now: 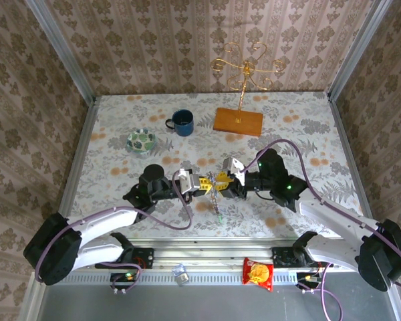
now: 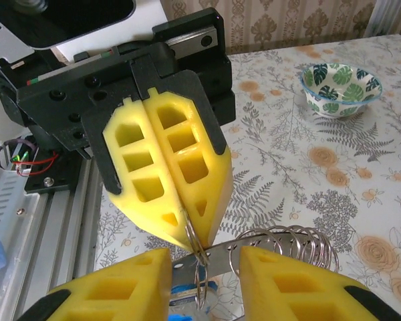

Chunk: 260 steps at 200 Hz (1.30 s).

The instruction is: Put the keys on the keyring

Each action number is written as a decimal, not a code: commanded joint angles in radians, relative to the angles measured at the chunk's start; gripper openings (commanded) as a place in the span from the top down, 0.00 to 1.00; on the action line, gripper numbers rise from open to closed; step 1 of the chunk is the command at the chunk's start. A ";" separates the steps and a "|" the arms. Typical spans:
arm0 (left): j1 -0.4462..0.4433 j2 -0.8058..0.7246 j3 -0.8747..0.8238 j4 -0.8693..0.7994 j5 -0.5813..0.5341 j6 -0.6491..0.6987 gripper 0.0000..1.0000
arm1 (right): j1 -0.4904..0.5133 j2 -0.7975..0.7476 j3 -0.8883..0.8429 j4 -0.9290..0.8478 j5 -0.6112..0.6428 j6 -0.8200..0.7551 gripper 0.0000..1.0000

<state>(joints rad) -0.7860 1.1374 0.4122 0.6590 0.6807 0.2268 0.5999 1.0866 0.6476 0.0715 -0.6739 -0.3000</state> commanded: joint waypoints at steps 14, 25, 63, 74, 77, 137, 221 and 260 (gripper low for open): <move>-0.006 0.018 -0.017 0.142 0.051 -0.050 1.00 | 0.003 0.017 0.013 0.007 -0.018 -0.047 0.68; -0.007 0.023 -0.022 0.163 0.054 -0.059 1.00 | 0.003 0.030 0.026 -0.003 -0.023 -0.058 0.71; -0.006 0.035 -0.027 0.194 0.063 -0.068 1.00 | 0.012 0.080 0.075 -0.027 -0.060 -0.092 0.95; -0.001 0.033 -0.024 0.184 0.056 -0.069 1.00 | 0.012 0.087 0.092 -0.056 -0.062 -0.113 1.00; 0.000 0.032 -0.022 0.175 0.049 -0.068 1.00 | 0.012 0.087 0.095 -0.064 -0.063 -0.120 1.00; -0.020 -0.029 0.109 -0.310 -0.103 0.152 0.75 | 0.049 0.129 0.263 -0.424 0.045 -0.333 1.00; -0.005 -0.051 0.135 -0.362 -0.112 0.197 1.00 | 0.056 0.074 0.262 -0.350 0.043 -0.239 0.71; 0.006 -0.070 0.070 -0.193 -0.044 0.103 1.00 | 0.035 0.050 0.165 -0.234 0.047 -0.162 0.65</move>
<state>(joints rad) -0.7891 1.0946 0.5053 0.3191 0.5812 0.3969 0.6403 1.1404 0.8371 -0.2707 -0.5877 -0.5419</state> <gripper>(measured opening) 0.055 0.346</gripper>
